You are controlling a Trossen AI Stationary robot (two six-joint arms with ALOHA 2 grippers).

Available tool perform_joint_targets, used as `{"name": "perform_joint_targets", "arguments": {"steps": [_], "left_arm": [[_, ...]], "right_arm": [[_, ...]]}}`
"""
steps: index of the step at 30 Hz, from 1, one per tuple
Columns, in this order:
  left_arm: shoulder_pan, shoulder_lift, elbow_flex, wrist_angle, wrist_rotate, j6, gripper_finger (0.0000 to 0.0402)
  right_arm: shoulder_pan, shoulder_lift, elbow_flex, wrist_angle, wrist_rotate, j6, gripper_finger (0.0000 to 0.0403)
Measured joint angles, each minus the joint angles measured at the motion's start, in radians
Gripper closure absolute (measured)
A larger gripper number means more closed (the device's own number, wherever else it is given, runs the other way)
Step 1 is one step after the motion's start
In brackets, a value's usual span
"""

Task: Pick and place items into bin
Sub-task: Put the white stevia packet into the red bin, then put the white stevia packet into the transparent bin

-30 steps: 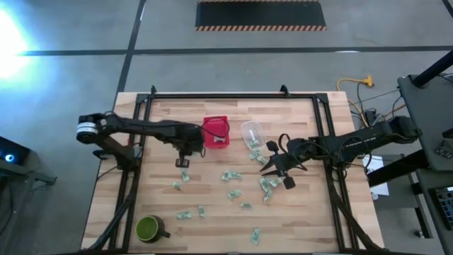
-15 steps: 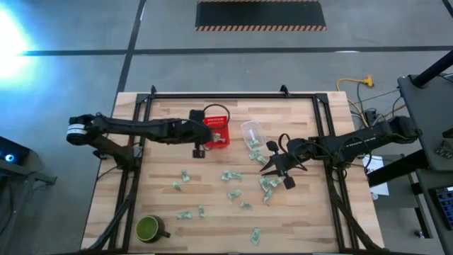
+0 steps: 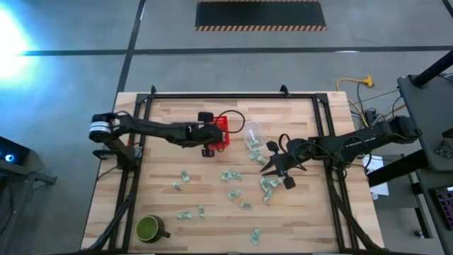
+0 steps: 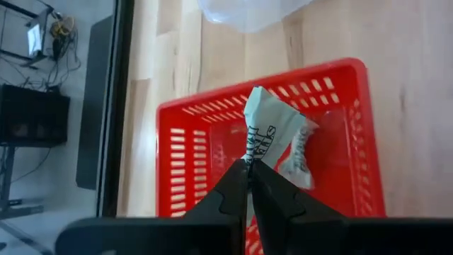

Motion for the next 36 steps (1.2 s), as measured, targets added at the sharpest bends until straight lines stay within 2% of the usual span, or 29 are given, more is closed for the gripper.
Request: {"name": "perform_joint_targets", "arguments": {"steps": [13,19,25,29,36], "left_arm": [[0.001,0.024,0.039,-0.010,-0.008,0.053,0.0400],[0.001,0.023,0.037,-0.030,-0.008,0.054,0.0397],[0.001,0.023,0.037,-0.030,-0.015,0.058,0.0351],[-0.003,0.022,0.036,-0.029,-0.063,0.060,0.0318],[-0.040,-0.008,0.035,-0.030,-0.074,0.056,0.0304]], "right_arm": [[0.000,0.000,-0.002,-0.017,0.008,0.003,0.0344],[0.000,0.000,-0.009,-0.065,0.084,0.025,0.0344],[0.000,0.000,-0.016,-0.066,0.084,0.044,0.0344],[0.000,0.000,-0.016,-0.076,0.084,0.061,0.0346],[0.032,0.000,-0.018,-0.217,0.079,0.126,0.0346]]}}
